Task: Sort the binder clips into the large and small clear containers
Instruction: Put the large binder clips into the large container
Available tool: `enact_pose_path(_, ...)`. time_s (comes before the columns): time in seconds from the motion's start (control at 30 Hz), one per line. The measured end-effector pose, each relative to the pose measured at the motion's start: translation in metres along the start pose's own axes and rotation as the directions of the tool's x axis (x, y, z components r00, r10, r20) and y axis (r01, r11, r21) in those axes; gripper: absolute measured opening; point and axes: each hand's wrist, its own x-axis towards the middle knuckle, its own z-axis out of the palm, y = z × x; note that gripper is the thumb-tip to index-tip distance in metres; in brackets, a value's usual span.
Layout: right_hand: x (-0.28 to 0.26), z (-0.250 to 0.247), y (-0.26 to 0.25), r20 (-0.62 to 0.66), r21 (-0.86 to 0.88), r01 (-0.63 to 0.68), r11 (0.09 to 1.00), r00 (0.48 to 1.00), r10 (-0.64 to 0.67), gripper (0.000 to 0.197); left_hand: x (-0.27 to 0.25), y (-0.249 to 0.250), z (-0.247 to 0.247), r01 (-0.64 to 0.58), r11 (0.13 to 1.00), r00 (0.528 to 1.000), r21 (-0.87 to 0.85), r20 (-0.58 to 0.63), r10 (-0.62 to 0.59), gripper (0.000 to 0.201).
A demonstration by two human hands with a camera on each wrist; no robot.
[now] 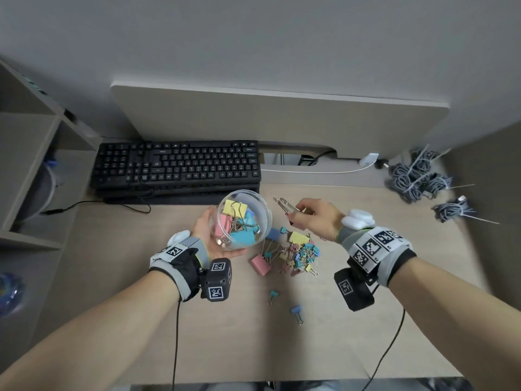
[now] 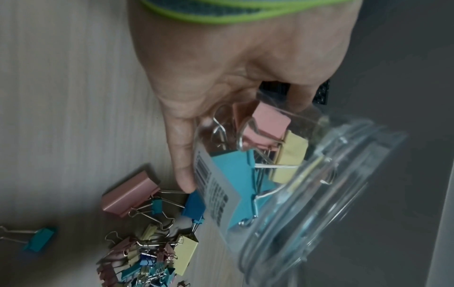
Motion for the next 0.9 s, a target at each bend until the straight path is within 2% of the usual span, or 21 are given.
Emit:
enact_pose_path(0.1,-0.010,-0.012,-0.024,0.013,0.090,0.066,0.994,0.998,-0.068,0.032,-0.002,-0.003,0.005,-0.003,1.000,1.000,0.003,-0.003,0.003,0.079)
enact_pose_path(0.27,-0.013,0.000,-0.051,0.076,-0.046,0.067,0.997,0.995,-0.063,0.047,-0.005,-0.012,0.017,-0.043,0.999,0.999,0.021,0.030,0.042,0.075)
enact_pose_path(0.47,-0.011,0.024,-0.076,0.052,-0.198,0.111,0.974,0.993,-0.103,0.038,-0.016,-0.023,0.031,-0.026,0.998,0.995,0.053,0.093,0.021,0.071)
enact_pose_path(0.53,-0.011,0.026,-0.081,0.102,-0.169,0.093,0.981,0.992,-0.076,0.041,-0.019,-0.026,0.033,-0.014,0.999,0.994,0.051,0.111,0.008,0.071)
enact_pose_path(0.6,-0.011,0.028,-0.081,0.194,-0.097,0.077,0.992,0.979,-0.058,0.032,-0.021,-0.028,0.034,-0.017,0.998,0.993,0.054,0.117,0.011,0.068)
enact_pose_path(0.67,-0.013,0.029,-0.081,0.232,-0.061,0.090,0.994,0.970,-0.074,0.025,-0.023,-0.030,0.033,-0.032,0.998,0.992,0.060,0.121,0.025,0.065)
enact_pose_path(0.8,-0.019,0.026,-0.081,0.092,-0.185,0.155,0.971,0.986,-0.140,0.029,-0.027,-0.030,0.031,-0.049,0.996,0.991,0.069,0.131,0.040,0.065)
enact_pose_path(0.9,-0.023,0.019,-0.079,0.045,-0.209,0.205,0.956,0.979,-0.200,0.023,-0.030,-0.030,0.030,-0.048,0.995,0.993,0.086,0.111,0.038,0.067)
